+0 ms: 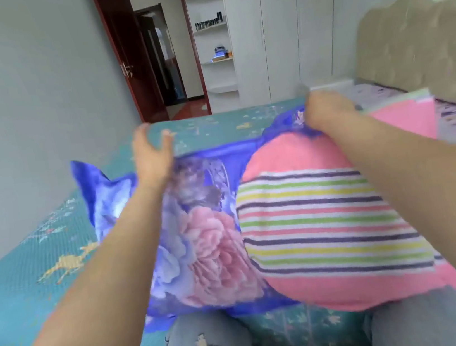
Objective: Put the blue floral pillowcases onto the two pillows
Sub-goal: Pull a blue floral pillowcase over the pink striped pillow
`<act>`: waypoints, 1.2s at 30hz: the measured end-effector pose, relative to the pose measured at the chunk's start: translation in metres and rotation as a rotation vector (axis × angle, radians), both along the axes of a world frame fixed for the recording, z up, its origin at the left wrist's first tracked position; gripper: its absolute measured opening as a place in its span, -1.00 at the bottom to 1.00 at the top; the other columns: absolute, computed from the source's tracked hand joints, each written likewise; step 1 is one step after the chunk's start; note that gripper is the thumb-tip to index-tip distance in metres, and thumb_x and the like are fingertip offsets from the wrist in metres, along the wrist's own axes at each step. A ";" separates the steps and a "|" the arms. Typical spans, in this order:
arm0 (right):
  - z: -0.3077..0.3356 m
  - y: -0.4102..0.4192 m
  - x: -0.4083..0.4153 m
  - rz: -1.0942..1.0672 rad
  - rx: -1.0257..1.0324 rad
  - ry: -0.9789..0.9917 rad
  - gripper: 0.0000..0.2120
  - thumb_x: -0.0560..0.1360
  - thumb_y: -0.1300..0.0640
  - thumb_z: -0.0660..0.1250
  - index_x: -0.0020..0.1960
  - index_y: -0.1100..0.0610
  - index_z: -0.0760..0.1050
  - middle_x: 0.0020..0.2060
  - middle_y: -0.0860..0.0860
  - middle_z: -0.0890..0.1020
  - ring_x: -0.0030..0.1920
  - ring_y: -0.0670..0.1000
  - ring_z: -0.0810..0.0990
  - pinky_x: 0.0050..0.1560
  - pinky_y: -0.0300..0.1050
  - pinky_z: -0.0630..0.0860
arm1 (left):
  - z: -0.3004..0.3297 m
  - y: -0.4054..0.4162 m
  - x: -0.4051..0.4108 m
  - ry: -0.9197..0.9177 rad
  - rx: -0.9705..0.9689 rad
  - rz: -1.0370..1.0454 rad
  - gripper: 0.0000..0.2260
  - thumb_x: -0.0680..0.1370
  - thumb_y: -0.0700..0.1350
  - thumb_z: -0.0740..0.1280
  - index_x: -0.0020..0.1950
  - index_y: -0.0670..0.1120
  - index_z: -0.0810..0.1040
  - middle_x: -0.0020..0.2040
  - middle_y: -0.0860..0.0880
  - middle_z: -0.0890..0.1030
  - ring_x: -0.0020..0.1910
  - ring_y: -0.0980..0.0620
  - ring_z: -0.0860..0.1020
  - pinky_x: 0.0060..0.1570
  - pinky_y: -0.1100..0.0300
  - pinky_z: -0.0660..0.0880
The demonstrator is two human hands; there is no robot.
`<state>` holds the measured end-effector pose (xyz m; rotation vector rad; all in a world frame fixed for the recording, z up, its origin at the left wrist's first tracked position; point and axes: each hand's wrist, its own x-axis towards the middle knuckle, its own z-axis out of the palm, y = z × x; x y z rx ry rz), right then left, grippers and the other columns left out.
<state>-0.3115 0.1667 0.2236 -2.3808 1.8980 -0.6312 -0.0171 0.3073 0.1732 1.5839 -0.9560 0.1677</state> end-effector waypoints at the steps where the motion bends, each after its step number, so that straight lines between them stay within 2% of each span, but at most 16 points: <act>1: -0.028 -0.001 0.008 0.105 0.102 0.037 -0.65 0.56 0.16 0.18 0.32 0.20 0.42 0.31 0.20 0.46 0.28 0.20 0.46 0.25 0.01 0.41 | -0.025 -0.005 -0.020 -0.190 0.178 -0.029 -0.55 0.53 0.09 0.26 0.31 -0.15 0.43 0.24 -0.16 0.47 0.25 -0.12 0.42 0.31 0.07 0.27; 3: -0.084 0.008 0.021 0.361 0.305 0.075 -0.53 0.59 -0.09 0.14 0.44 0.06 0.30 0.42 0.11 0.36 0.38 0.15 0.35 0.38 -0.01 0.28 | -0.074 -0.013 -0.064 -0.440 0.524 -0.095 -0.48 0.48 0.24 0.19 0.32 -0.04 0.44 0.27 -0.16 0.42 0.28 -0.17 0.36 0.30 0.05 0.26; 5: -0.129 0.022 0.031 0.528 0.388 0.184 -0.39 0.53 -0.34 0.02 0.51 -0.14 0.09 0.51 -0.07 0.16 0.48 0.07 0.18 0.48 0.04 0.08 | -0.110 -0.020 -0.091 -0.548 0.833 -0.121 -0.56 0.52 0.17 0.16 0.33 0.02 0.42 0.31 -0.16 0.40 0.30 -0.18 0.34 0.29 0.00 0.26; 7: -0.159 0.029 0.038 0.512 0.362 0.284 -0.20 0.31 -0.60 -0.11 0.48 -0.31 -0.02 0.53 -0.13 0.04 0.51 0.08 0.12 0.46 0.24 0.03 | -0.122 -0.031 -0.102 -0.495 0.899 -0.101 -0.64 0.51 0.08 0.18 0.24 -0.04 0.47 0.24 -0.19 0.48 0.24 -0.19 0.42 0.22 -0.01 0.36; 8: -0.166 0.031 0.039 0.469 0.374 0.307 -0.17 0.26 -0.62 -0.08 0.46 -0.33 -0.03 0.53 -0.09 0.04 0.51 0.11 0.10 0.43 0.32 0.01 | -0.121 -0.036 -0.106 -0.434 0.891 -0.107 -0.66 0.48 0.05 0.20 0.17 -0.07 0.50 0.19 -0.20 0.52 0.19 -0.20 0.48 0.17 0.00 0.42; 12: -0.165 0.033 0.040 0.496 0.251 0.352 -0.19 0.39 -0.40 0.17 0.50 -0.25 -0.12 0.54 -0.07 -0.10 0.53 0.10 -0.05 0.42 0.34 -0.06 | -0.110 -0.058 -0.119 -0.433 1.023 -0.093 -0.53 0.47 -0.02 0.28 0.32 -0.17 0.34 0.29 -0.23 0.37 0.29 -0.22 0.41 0.22 -0.01 0.38; 14: -0.164 0.034 0.039 0.566 0.243 0.376 -0.16 0.38 -0.39 0.21 0.50 -0.25 -0.17 0.54 -0.11 -0.06 0.52 0.09 0.05 0.43 0.22 0.06 | -0.109 -0.065 -0.123 -0.455 1.062 -0.058 -0.46 0.48 -0.05 0.29 0.39 -0.18 0.23 0.33 -0.22 0.30 0.33 -0.21 0.36 0.26 -0.01 0.36; 16: -0.162 0.019 0.039 0.624 0.383 0.369 -0.10 0.37 -0.40 0.25 0.52 -0.20 -0.18 0.53 -0.10 0.07 0.49 0.10 0.18 0.42 0.05 0.18 | -0.110 -0.071 -0.117 -0.430 1.081 -0.017 -0.44 0.48 -0.06 0.31 0.40 -0.16 0.19 0.33 -0.21 0.29 0.33 -0.21 0.37 0.25 -0.01 0.36; 18: -0.158 -0.001 0.044 0.710 0.481 0.243 -0.14 0.40 -0.35 0.26 0.54 -0.07 -0.03 0.49 -0.05 0.21 0.46 0.10 0.26 0.41 -0.03 0.24 | -0.109 -0.074 -0.108 -0.393 1.112 0.015 -0.42 0.48 -0.03 0.33 0.41 -0.16 0.18 0.34 -0.21 0.31 0.32 -0.21 0.40 0.23 -0.01 0.38; 21: -0.150 -0.029 0.051 0.674 0.217 0.283 -0.44 0.52 -0.20 0.20 0.44 0.01 0.23 0.36 0.05 0.41 0.32 0.15 0.42 0.29 0.02 0.36 | -0.104 -0.082 -0.102 -0.423 1.140 0.059 -0.56 0.52 -0.12 0.25 0.37 -0.19 0.28 0.33 -0.21 0.41 0.30 -0.20 0.44 0.21 0.01 0.40; 23: -0.158 -0.030 0.050 0.602 0.008 0.381 -0.48 0.52 -0.23 0.19 0.44 -0.14 0.22 0.39 -0.01 0.36 0.36 0.10 0.35 0.37 0.16 0.22 | -0.102 -0.087 -0.097 -0.478 1.176 0.091 -0.62 0.53 -0.14 0.20 0.34 -0.18 0.38 0.32 -0.19 0.46 0.29 -0.18 0.46 0.21 0.03 0.41; 24: -0.164 -0.027 0.048 0.604 0.002 0.354 -0.46 0.51 -0.27 0.16 0.45 -0.21 0.17 0.44 -0.02 0.28 0.43 0.08 0.24 0.41 0.26 0.10 | -0.102 -0.091 -0.095 -0.499 1.196 0.098 -0.63 0.53 -0.13 0.20 0.32 -0.17 0.42 0.31 -0.17 0.48 0.28 -0.17 0.47 0.20 0.04 0.42; 26: -0.182 -0.024 0.046 0.599 0.156 0.280 -0.42 0.50 -0.37 0.02 0.47 -0.30 0.00 0.53 -0.02 0.02 0.52 0.08 -0.02 0.40 0.37 -0.09 | -0.100 -0.097 -0.093 -0.515 1.210 0.115 -0.65 0.53 -0.11 0.20 0.30 -0.15 0.45 0.28 -0.15 0.50 0.26 -0.16 0.48 0.16 0.05 0.44; 28: -0.195 -0.023 0.043 0.613 0.310 0.275 -0.41 0.50 -0.40 -0.12 0.48 -0.32 -0.16 0.54 -0.08 -0.12 0.53 0.07 -0.10 0.40 0.37 -0.13 | -0.096 -0.102 -0.093 -0.509 1.208 0.139 -0.66 0.53 -0.11 0.20 0.28 -0.15 0.47 0.27 -0.15 0.51 0.25 -0.15 0.49 0.14 0.07 0.45; 32: -0.206 -0.015 0.036 0.680 0.365 0.258 -0.43 0.56 -0.30 -0.13 0.52 -0.20 -0.15 0.54 -0.12 -0.11 0.54 0.03 -0.10 0.41 0.36 -0.12 | -0.084 -0.123 -0.100 -0.314 1.088 0.105 -0.67 0.53 -0.14 0.21 0.27 -0.23 0.46 0.28 -0.22 0.49 0.26 -0.19 0.47 0.16 0.08 0.42; 36: -0.209 0.010 0.040 0.717 0.270 0.368 -0.44 0.59 -0.13 0.04 0.53 -0.03 0.01 0.54 -0.04 0.00 0.53 0.09 -0.06 0.43 0.35 -0.12 | -0.078 -0.149 -0.161 -0.245 1.008 -0.181 -0.69 0.56 -0.16 0.18 0.20 -0.32 0.48 0.23 -0.31 0.51 0.22 -0.22 0.49 0.11 0.09 0.42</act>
